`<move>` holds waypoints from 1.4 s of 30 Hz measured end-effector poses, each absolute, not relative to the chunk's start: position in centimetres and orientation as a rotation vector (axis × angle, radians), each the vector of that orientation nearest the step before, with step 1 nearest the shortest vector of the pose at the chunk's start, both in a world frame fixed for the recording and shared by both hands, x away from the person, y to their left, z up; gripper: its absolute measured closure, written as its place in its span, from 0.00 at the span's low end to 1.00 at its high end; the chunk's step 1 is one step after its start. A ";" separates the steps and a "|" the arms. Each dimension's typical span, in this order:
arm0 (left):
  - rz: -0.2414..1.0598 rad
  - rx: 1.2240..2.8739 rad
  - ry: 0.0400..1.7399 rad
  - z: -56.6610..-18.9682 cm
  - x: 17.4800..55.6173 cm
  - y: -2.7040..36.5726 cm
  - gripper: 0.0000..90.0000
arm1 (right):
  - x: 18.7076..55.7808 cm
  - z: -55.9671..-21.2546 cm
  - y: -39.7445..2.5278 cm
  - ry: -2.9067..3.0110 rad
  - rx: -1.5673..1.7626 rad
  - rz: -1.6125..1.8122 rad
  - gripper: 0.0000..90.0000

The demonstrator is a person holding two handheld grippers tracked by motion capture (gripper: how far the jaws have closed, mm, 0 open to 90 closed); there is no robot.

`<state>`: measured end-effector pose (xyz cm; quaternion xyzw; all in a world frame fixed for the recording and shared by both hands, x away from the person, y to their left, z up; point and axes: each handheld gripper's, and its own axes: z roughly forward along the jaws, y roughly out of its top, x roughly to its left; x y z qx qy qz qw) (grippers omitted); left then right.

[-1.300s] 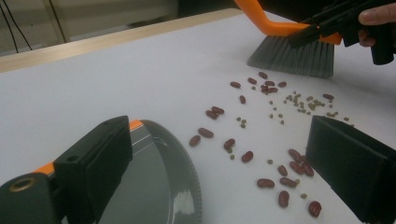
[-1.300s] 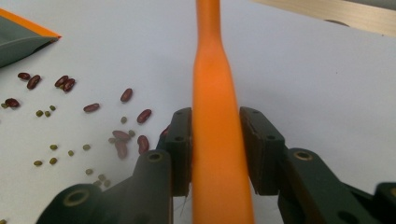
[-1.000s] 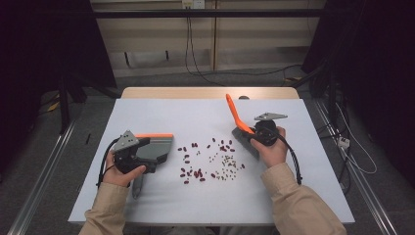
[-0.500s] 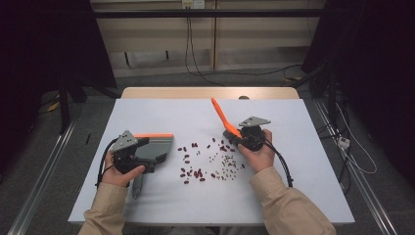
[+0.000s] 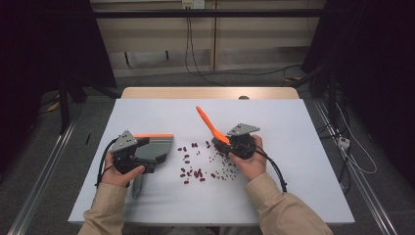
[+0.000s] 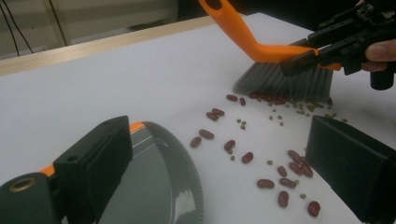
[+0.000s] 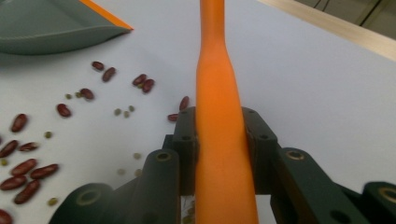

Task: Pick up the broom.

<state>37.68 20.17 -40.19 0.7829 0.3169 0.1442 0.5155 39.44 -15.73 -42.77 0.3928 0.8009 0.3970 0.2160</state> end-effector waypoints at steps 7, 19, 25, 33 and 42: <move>0.345 1.876 0.763 -40.2 37.6 20.2 0.08 | 38.5 -42.9 -15.2 2.239 1.060 1.163 0.79; 0.347 1.877 0.767 -40.1 37.5 20.4 0.08 | 37.8 -40.8 -17.6 2.129 1.082 1.207 0.79; 0.349 1.888 0.767 -40.2 37.2 20.4 0.08 | 35.8 -41.4 -20.2 2.047 1.116 1.046 0.79; 0.362 1.881 0.770 -40.1 37.1 20.5 0.08 | 34.3 -43.4 -19.0 2.027 1.125 0.991 0.79; 0.363 1.882 0.772 -40.2 37.0 21.0 0.08 | 34.4 -43.6 -16.0 2.036 1.107 1.043 0.79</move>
